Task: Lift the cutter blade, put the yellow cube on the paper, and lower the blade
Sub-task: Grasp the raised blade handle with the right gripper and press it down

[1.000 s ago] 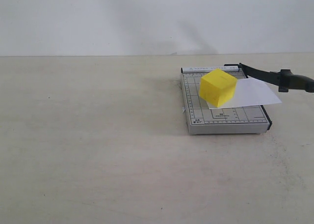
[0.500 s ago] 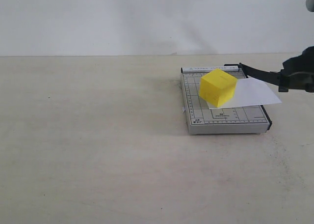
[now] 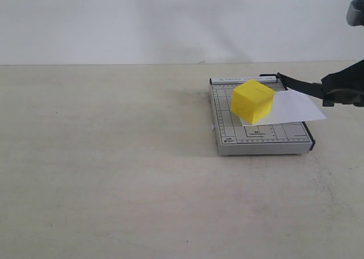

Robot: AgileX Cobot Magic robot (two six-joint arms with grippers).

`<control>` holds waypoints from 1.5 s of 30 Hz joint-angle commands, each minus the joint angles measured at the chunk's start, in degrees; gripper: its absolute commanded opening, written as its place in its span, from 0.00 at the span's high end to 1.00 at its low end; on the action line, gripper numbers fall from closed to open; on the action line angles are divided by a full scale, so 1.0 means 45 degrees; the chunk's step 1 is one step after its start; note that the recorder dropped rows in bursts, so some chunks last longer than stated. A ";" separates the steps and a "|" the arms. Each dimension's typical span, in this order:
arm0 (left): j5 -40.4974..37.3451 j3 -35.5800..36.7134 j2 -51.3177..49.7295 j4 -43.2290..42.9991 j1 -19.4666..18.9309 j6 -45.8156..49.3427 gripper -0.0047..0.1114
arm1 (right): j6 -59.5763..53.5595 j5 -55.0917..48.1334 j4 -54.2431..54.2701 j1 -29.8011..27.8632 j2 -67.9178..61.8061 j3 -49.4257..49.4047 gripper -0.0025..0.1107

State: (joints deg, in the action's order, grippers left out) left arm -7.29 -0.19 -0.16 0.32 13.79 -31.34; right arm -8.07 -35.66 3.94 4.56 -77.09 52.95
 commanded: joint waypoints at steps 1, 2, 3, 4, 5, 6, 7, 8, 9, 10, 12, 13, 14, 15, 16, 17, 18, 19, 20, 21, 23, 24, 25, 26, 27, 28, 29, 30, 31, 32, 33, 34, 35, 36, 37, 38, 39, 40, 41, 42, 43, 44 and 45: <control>-0.0009 0.0042 0.0036 0.0118 -0.0043 0.0017 0.92 | -0.0180 -0.0173 0.0544 0.0002 -0.0040 -0.0077 0.98; -0.0009 0.0042 0.0036 0.0118 -0.0043 0.0017 0.92 | -0.0234 -0.0173 0.0748 0.0002 -0.0040 -0.0236 0.98; -0.0009 0.0042 0.0036 0.0118 -0.0043 0.0017 0.92 | -0.0234 -0.0071 0.0842 0.0002 -0.0040 -0.0466 0.98; -0.0009 0.0042 0.0036 0.0118 -0.0043 0.0017 0.92 | -0.0234 0.0004 0.0922 0.0002 -0.0040 -0.0692 0.98; -0.0009 0.0042 0.0036 0.0118 -0.0043 0.0017 0.92 | -0.0234 0.0155 0.0958 0.0002 -0.0040 -0.1000 0.98; -0.0009 0.0042 0.0036 0.0118 -0.0043 0.0017 0.92 | -0.0234 0.0268 0.0958 0.0002 -0.0040 -0.1314 0.98; -0.0009 0.0042 0.0036 0.0118 -0.0043 0.0017 0.92 | -0.0234 0.0475 0.0958 0.0002 -0.0040 -0.1590 0.98; -0.0009 0.0042 0.0036 0.0118 -0.0043 0.0017 0.92 | -0.0234 0.0726 0.1019 0.0002 -0.0040 -0.1930 0.98; -0.0009 0.0042 0.0036 0.0118 -0.0043 0.0017 0.92 | -0.0234 0.0940 0.1017 0.0002 -0.0040 -0.2250 0.98; -0.0009 0.0042 0.0036 0.0118 -0.0043 0.0017 0.92 | -0.0234 0.1084 0.1046 0.0002 -0.0040 -0.2542 0.98; -0.0009 0.0042 0.0036 0.0118 -0.0043 0.0017 0.92 | -0.0295 0.1346 0.1387 0.0002 -0.0040 -0.3041 0.98; -0.0009 0.0042 0.0036 0.0118 -0.0043 0.0017 0.92 | -0.0293 0.1481 0.1459 0.0002 -0.0040 -0.3227 0.98; -0.0009 0.0042 0.0036 0.0118 -0.0043 0.0017 0.92 | -0.0377 0.1676 0.1615 0.0002 -0.0040 -0.3465 0.98; -0.0009 0.0042 0.0036 0.0118 -0.0043 0.0017 0.92 | -0.0522 0.1895 0.1742 0.0002 -0.0040 -0.3712 0.98; -0.0009 0.0042 0.0036 0.0118 -0.0043 0.0017 0.92 | -0.0644 0.2100 0.1861 0.0002 -0.0040 -0.3924 0.98; -0.0009 0.0042 0.0036 0.0118 -0.0043 0.0017 0.92 | -0.0675 0.2362 0.1865 0.0002 -0.0040 -0.4194 0.98; -0.0009 0.0042 0.0036 0.0118 -0.0043 0.0017 0.92 | -0.0675 0.2610 0.1865 0.0002 -0.0040 -0.4451 0.98; -0.0009 0.0042 0.0036 0.0118 -0.0043 0.0017 0.92 | -0.0675 0.2815 0.1865 0.0002 -0.0040 -0.4688 0.98; -0.0009 0.0042 0.0036 0.0118 -0.0043 0.0017 0.92 | -0.0675 0.3096 0.1865 0.0002 -0.0040 -0.4917 0.98; -0.0009 0.0042 0.0036 0.0118 -0.0043 0.0017 0.92 | -0.0675 0.3296 0.1887 0.0002 -0.0040 -0.5124 0.98; -0.0009 0.0042 0.0036 0.0118 -0.0043 0.0017 0.92 | -0.0675 0.3556 0.1913 0.0002 -0.0040 -0.5410 0.98; -0.0009 0.0042 0.0036 0.0118 -0.0043 0.0017 0.92 | -0.0675 0.3588 0.1913 0.0002 -0.0040 -0.5477 0.98; -0.0009 0.0042 0.0036 0.0118 -0.0043 0.0017 0.92 | -0.0675 0.3682 0.1933 0.0002 -0.0040 -0.5575 0.98; -0.0009 0.0042 0.0036 0.0118 -0.0043 0.0017 0.92 | -0.0728 0.3764 0.1933 0.0002 -0.0096 -0.5597 0.98; -0.0009 0.0042 0.0036 0.0118 -0.0043 0.0017 0.92 | -0.0973 0.4000 0.2006 0.0002 -0.0376 -0.5655 0.98; -0.0009 0.0042 0.0036 0.0118 -0.0043 0.0017 0.92 | -0.1052 0.4033 0.2030 0.0002 -0.0570 -0.5680 0.98; -0.0009 0.0042 0.0036 0.0118 -0.0043 0.0017 0.92 | -0.1052 0.4080 0.2030 0.0002 -0.1242 -0.5680 0.98; -0.0009 0.0042 0.0036 0.0118 -0.0043 0.0017 0.92 | -0.1052 0.4050 0.2060 0.0002 -0.1601 -0.5680 0.98; -0.0009 0.0042 0.0036 0.0118 -0.0043 0.0017 0.92 | -0.1026 0.3985 0.2068 0.0002 -0.2098 -0.5656 0.98; -0.0009 0.0042 0.0036 0.0118 -0.0043 0.0017 0.92 | -0.0997 0.3985 0.2206 0.0002 -0.2220 -0.5654 0.98; -0.0009 0.0042 0.0036 0.0118 -0.0043 0.0017 0.92 | -0.0997 0.4057 0.2607 0.0002 -0.2237 -0.5636 0.98; -0.0009 0.0042 0.0036 0.0118 -0.0043 0.0017 0.92 | -0.0997 0.4126 0.2600 0.0002 -0.2237 -0.5636 0.98; -0.0009 0.0042 0.0036 0.0118 -0.0043 0.0017 0.92 | -0.1352 0.4098 0.2600 0.0002 -0.2237 -0.5636 0.96; -0.0009 0.0042 0.0036 0.0118 -0.0043 0.0017 0.92 | -0.1440 0.4084 0.2600 0.0002 -0.2237 -0.5636 0.92; -0.0009 0.0042 0.0036 0.0118 -0.0043 0.0017 0.92 | -0.1440 0.4073 0.2635 0.0002 -0.2237 -0.5636 0.80; -0.0009 0.0042 0.0036 0.0118 -0.0043 0.0017 0.92 | -0.1440 0.4073 0.2669 0.0002 -0.2237 -0.5636 0.71; -0.0009 0.0042 0.0036 0.0118 -0.0043 0.0017 0.92 | -0.1414 0.4073 0.2669 0.0002 -0.2237 -0.5636 0.58; -0.0009 0.0042 0.0036 0.0118 -0.0043 0.0017 0.92 | -0.1414 0.4073 0.2669 0.0002 -0.2237 -0.5636 0.52; -0.0009 0.0042 0.0036 0.0118 -0.0043 0.0017 0.92 | -0.1414 0.4073 0.2669 0.0002 -0.2237 -0.5636 0.49; -0.0009 0.0042 0.0036 0.0118 -0.0043 0.0017 0.92 | -0.1414 0.4015 0.2669 0.0002 -0.2237 -0.5636 0.48; -0.0009 0.0042 0.0036 0.0118 -0.0043 0.0017 0.92 | -0.1414 0.3935 0.2669 0.0002 -0.2237 -0.5636 0.48; -0.0009 0.0042 0.0036 0.0118 -0.0043 0.0017 0.92 | -0.1414 0.3741 0.2669 0.0002 -0.2172 -0.5636 0.48; -0.0009 0.0042 0.0036 0.0118 -0.0043 0.0017 0.92 | -0.1414 0.3458 0.2669 0.0002 -0.2036 -0.5636 0.48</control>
State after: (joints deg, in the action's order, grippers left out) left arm -7.29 -0.19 -0.16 0.45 13.79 -31.34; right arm -14.32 -17.76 15.92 4.62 -87.31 27.40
